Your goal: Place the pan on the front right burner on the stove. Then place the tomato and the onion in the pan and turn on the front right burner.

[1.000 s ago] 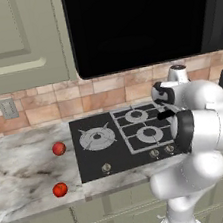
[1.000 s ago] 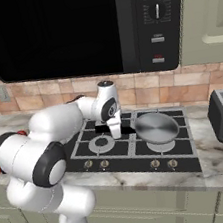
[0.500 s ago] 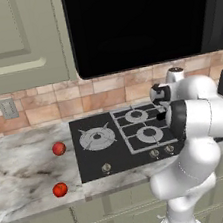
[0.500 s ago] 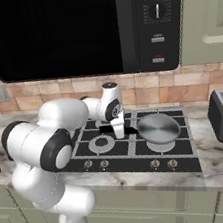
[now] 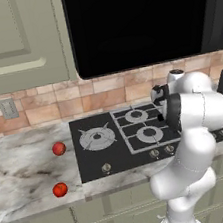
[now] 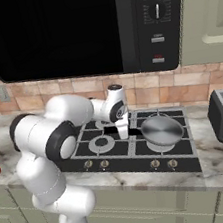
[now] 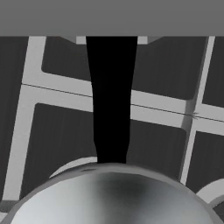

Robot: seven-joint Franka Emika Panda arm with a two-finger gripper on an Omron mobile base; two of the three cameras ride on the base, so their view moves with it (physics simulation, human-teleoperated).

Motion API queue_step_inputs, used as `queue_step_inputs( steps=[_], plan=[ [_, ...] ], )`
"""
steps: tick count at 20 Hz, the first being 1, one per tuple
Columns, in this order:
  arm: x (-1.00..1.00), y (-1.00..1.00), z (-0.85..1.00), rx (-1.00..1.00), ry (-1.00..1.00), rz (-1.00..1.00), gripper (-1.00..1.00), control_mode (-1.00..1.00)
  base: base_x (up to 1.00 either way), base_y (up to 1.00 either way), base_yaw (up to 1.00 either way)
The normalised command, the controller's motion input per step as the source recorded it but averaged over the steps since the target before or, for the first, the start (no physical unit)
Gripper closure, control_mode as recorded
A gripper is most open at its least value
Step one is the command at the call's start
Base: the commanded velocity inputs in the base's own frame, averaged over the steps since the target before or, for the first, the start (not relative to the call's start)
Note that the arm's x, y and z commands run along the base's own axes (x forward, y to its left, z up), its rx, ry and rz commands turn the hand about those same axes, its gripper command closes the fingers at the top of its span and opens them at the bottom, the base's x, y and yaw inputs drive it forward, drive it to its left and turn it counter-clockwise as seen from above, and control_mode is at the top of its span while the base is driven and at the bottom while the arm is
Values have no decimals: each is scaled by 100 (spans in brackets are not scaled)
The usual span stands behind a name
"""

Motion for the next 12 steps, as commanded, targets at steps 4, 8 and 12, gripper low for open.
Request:
queue_step_inputs(
  steps=[4,8,12],
  plan=[
    [18,-8,-16,0,0,-2,100,-100,0,0,0],
    [23,-1,-20,0,0,-1,100,-100,0,0,0],
    [25,0,-24,0,0,-1,100,-100,0,0,0]
  ],
)
